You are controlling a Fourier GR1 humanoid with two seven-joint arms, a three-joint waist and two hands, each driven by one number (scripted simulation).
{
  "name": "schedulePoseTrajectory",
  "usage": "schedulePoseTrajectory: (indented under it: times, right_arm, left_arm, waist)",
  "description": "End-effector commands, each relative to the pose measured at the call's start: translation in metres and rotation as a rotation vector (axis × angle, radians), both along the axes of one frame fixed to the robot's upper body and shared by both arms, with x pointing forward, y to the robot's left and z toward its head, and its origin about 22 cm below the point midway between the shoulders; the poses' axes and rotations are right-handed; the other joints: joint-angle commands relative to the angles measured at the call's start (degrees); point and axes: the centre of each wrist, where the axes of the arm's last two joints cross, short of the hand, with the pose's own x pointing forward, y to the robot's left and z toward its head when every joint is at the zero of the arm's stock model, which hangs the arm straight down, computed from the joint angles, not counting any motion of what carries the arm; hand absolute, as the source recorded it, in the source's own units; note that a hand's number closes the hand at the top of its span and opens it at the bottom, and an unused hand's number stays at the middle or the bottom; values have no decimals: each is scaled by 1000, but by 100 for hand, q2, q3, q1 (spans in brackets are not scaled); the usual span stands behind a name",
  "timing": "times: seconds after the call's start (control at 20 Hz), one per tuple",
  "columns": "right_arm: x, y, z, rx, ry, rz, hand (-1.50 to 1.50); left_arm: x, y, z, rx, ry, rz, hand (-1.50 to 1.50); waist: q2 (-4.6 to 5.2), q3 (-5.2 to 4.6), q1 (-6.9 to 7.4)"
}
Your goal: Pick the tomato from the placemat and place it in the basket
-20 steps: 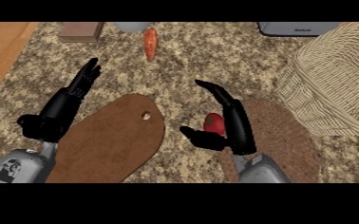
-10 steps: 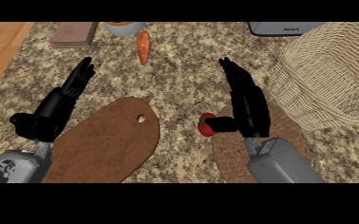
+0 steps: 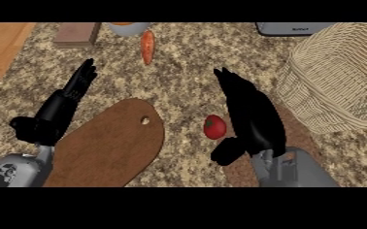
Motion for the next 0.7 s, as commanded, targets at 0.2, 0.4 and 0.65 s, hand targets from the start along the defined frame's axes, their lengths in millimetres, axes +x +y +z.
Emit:
schedulePoseTrajectory:
  times: [0.2, 0.4, 0.65]
  right_arm:
    - [-40, -31, 50, -47, 81, -71, -150]
    - [-58, -26, 53, -49, 78, -64, -150]
    - [-44, -25, 25, 12, 66, -98, -150]
  left_arm:
    - [-2, 1, 0, -2, -18, -29, 0]
    - [0, 4, -11, -16, -6, -25, 0]
    - [-1, -12, 4, -1, -40, -40, 0]
  waist:
    - [63, 20, 77]
    - [70, 13, 76]
    - [91, 24, 168]
